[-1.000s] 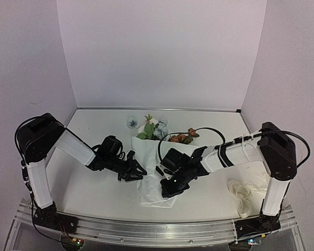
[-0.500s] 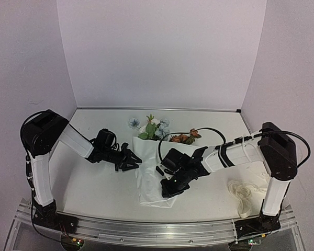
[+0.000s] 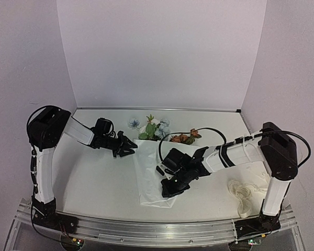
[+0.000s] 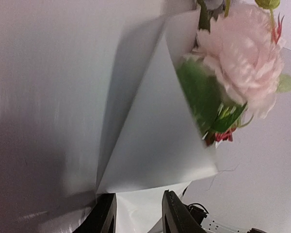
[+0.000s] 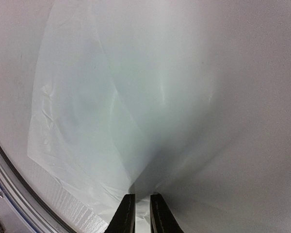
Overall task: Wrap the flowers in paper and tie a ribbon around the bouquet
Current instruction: Press the fold line on the 2/3-folded wrapping paper.
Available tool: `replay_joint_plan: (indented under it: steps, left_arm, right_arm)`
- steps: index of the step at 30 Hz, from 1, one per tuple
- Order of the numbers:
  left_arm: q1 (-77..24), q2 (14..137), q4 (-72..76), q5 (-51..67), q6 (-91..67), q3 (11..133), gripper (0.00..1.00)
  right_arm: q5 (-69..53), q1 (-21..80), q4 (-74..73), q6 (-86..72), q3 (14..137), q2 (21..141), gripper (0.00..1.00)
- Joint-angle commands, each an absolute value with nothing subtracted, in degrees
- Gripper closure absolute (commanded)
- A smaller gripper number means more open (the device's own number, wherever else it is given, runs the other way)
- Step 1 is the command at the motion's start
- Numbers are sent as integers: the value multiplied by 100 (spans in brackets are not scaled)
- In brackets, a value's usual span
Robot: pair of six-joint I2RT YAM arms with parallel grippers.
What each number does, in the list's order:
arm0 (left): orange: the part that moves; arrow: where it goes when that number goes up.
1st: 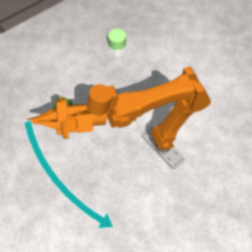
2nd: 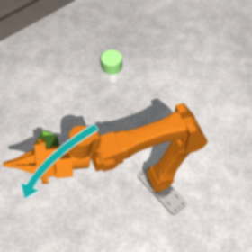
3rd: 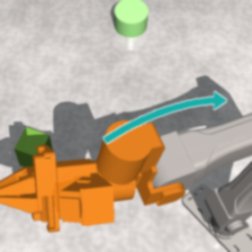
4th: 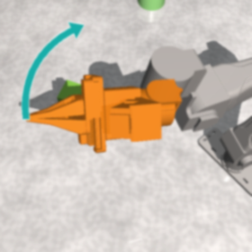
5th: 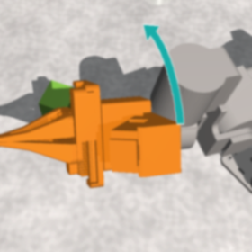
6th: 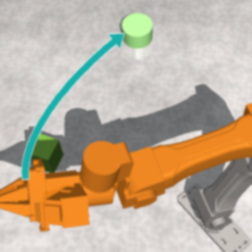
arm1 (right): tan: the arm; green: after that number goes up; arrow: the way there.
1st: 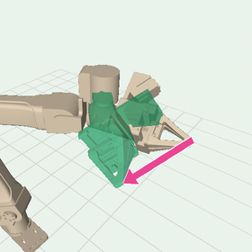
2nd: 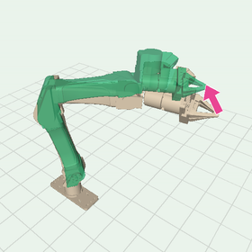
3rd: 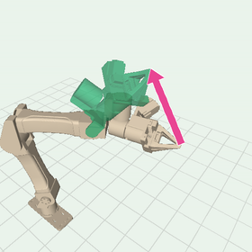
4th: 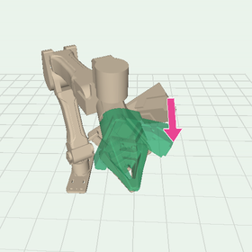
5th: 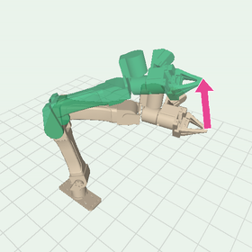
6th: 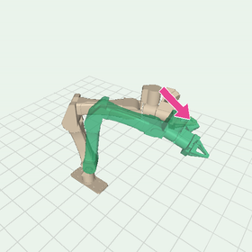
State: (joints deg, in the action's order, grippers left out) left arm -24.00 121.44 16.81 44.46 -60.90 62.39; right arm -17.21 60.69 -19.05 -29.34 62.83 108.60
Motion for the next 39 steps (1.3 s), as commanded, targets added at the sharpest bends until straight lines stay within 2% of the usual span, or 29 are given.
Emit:
replay_joint_plan:
  steps: [1, 14, 18, 22, 27, 31, 35, 39]
  left_arm:
    - [-2103, 12570, 978, 3857, -5748, 6891, 65]
    - [-1553, 13339, 200, 4086, -5259, 8632, 65]
    - [-1476, 13118, -13, 4180, -5082, 8932, 64]
    - [-1469, 12519, -658, 3911, -4668, 9024, 60]
    - [-1497, 11584, -941, 3553, -4604, 8375, 59]
    - [-1619, 10673, -916, 3304, -4596, 7419, 58]
    - [-2010, 9908, -897, 3101, -4571, 6567, 58]
    - [-2589, 9519, -902, 2934, -4623, 6052, 58]
  right_arm:
    - [-1764, 6144, -2575, -2870, 5888, 11342, 86]
    - [-1823, 6107, -2566, -2904, 5866, 11272, 86]
    - [-1900, 5978, -2589, -3120, 6044, 11076, 85]
    - [-1859, 5789, -2859, -3337, 6416, 10631, 80]
    - [-1679, 5508, -3083, -3882, 6695, 10190, 70]
    - [-1307, 5426, -3153, -4274, 6485, 9734, 50]
    - [-887, 5399, -3202, -4365, 6224, 9403, 37]
    - [-883, 5210, -3183, -4388, 5952, 9386, 31]
